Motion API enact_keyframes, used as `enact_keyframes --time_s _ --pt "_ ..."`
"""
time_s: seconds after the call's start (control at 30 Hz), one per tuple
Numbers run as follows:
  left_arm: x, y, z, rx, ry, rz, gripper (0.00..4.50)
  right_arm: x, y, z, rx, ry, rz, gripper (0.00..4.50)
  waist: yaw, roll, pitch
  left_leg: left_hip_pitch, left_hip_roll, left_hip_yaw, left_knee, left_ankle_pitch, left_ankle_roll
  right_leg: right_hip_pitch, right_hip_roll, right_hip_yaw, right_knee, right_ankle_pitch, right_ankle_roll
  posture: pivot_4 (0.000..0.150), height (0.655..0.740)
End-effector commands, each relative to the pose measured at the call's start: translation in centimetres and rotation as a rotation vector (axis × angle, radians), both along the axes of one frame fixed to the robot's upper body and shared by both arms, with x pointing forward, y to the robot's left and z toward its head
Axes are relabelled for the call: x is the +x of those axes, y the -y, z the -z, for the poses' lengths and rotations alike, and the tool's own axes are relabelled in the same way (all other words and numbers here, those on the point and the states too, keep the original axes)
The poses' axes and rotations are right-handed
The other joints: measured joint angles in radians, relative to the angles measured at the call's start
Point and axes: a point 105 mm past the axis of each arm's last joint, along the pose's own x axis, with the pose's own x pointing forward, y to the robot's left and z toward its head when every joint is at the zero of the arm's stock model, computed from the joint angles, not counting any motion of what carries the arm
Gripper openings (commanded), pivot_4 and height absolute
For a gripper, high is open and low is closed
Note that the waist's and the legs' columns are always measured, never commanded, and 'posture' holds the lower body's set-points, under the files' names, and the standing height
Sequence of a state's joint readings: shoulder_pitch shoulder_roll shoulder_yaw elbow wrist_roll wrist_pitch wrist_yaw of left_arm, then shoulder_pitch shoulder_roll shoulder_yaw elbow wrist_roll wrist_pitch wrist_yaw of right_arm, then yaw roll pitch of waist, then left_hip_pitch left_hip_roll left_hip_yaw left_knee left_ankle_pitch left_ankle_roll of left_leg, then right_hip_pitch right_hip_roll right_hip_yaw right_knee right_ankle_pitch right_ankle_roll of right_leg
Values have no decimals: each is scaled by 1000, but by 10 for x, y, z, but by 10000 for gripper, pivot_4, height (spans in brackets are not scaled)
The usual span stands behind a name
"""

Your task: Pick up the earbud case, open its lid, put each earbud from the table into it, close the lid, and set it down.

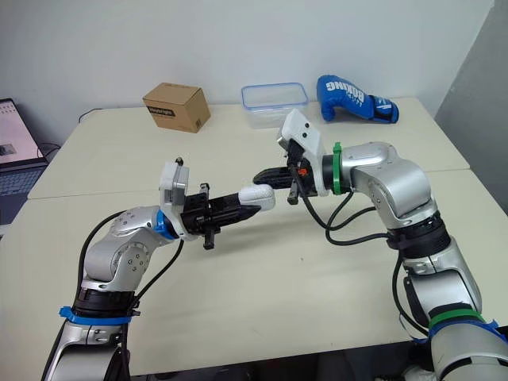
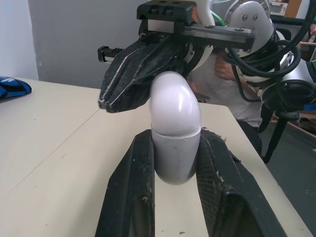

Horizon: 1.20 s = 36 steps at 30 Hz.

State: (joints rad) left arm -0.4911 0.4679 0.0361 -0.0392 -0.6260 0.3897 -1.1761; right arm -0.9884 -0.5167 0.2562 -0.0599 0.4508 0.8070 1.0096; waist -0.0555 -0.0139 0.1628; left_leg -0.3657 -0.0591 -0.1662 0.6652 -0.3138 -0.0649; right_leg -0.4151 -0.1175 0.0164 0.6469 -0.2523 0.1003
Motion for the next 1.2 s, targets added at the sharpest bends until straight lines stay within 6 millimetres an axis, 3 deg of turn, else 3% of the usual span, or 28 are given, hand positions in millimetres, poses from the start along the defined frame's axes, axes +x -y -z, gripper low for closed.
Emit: enact_keyframes --time_s 0.03,0.4,0.5,0.63,0.83,1.07,1.2 --pt "2 -5 -12 -24 43 -21 7457 -11 -1 -7 16 27 -33 168 0 0 0 0 0 0 0 0 0 0 0 0 0 0 0 1500 7307" --pt "7 -7 -15 -44 33 -44 7457 -18 -1 -1 11 15 -38 168 1 0 0 0 0 0 0 0 0 0 0 0 0 0 0 1500 7307" --pt "6 -7 -12 -34 17 -42 7457 -8 2 -9 27 51 11 168 1 0 0 0 0 0 0 0 0 0 0 0 0 0 0 1500 7307" --pt "11 -11 -3 22 -107 -86 7457 8 28 -25 -38 167 52 168 0 0 0 0 0 0 0 0 0 0 0 0 1 0 0 1500 7307" --pt "16 -17 2 42 -269 -122 7457 7 63 -3 -205 267 -4 168 4 0 0 0 0 1 0 0 0 0 0 0 -1 0 0 1500 7307" --pt "20 -14 11 87 -487 -122 7457 -4 71 8 -248 304 -57 168 -1 0 0 0 0 1 0 0 0 0 0 0 0 0 0 1500 7307" --pt "24 -11 25 139 -633 -124 7457 -10 69 10 -244 293 -72 168 -1 0 0 0 0 1 0 0 0 0 0 0 0 0 0 1500 7307"
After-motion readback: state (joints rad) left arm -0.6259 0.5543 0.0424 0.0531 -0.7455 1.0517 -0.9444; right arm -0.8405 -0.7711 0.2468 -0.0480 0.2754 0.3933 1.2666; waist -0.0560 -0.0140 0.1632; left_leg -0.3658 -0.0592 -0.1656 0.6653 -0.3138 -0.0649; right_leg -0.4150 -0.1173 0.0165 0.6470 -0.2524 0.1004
